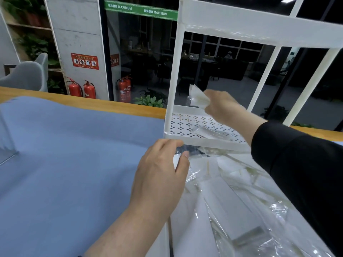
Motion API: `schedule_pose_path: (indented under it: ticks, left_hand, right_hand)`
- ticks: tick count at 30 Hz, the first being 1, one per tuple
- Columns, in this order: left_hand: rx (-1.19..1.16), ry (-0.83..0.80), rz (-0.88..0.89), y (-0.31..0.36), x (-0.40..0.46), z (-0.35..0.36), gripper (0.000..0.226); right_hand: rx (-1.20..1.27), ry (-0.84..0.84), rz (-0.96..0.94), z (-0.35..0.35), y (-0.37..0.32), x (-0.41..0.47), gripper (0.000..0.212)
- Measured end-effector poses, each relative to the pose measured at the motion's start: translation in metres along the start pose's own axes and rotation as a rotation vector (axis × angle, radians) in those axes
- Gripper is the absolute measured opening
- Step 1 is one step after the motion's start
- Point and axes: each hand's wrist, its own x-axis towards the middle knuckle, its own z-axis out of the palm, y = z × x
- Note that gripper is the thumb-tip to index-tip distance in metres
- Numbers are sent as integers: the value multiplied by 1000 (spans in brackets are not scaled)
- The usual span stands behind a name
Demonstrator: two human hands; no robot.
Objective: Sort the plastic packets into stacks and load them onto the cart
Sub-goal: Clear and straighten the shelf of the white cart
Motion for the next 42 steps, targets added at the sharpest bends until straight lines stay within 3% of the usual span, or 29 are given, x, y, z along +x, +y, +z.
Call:
schedule_pose_path:
  ticks: [4, 9, 11, 14, 16, 17, 20, 22, 24, 28, 31, 34, 38, 42]
  left_hand:
    - [-49, 69, 25, 0, -1, -1, 32]
    - [-206, 166, 65, 10, -6, -6, 43]
    - [-262, 200, 96, 14, -9, -7, 43]
    - [-249, 165, 89, 15, -11, -7, 39]
    - [-208, -11, 47, 12, -8, -6, 38]
    - [-189, -148, 40, 11, -7, -6, 39]
    - [-32, -572, 32, 10, -12, -6, 43]
    - [135, -681, 77, 10, -14, -5, 45]
    - [148, -685, 78, 11, -14, -4, 40]
    - [35, -646, 12, 7, -10, -6, 23]
    - [20, -603, 25, 7, -8, -6, 29]
    - [56, -614, 27, 7, -7, -4, 35]
    - [87, -631, 12, 6, -6, -3, 41]
    - [96, -609, 22, 7, -6, -4, 43]
  right_hand:
    - [11, 127, -141, -44, 2, -41, 17]
    - [-16, 96, -283, -59, -4, -122, 34]
    - [25, -12, -370, -47, -11, -157, 43]
    - [-71, -429, -394, -40, -14, -196, 44]
    - [-114, -607, -358, -48, -5, -204, 65]
    - [-74, -619, -315, -53, 0, -203, 68]
    - [118, -367, -168, -61, 20, -178, 40]
    - [158, -161, -56, -58, 34, -149, 24]
    - [70, -136, -14, -49, 45, -117, 24]
    - [-56, -292, 134, -18, 52, -61, 41]
    - [-288, -415, 195, 2, 51, -32, 67]
    - [-275, -416, 225, 16, 53, -14, 86]
    - [-296, -526, 234, 22, 47, -3, 77]
    - [-60, -568, 300, 20, 56, -1, 65]
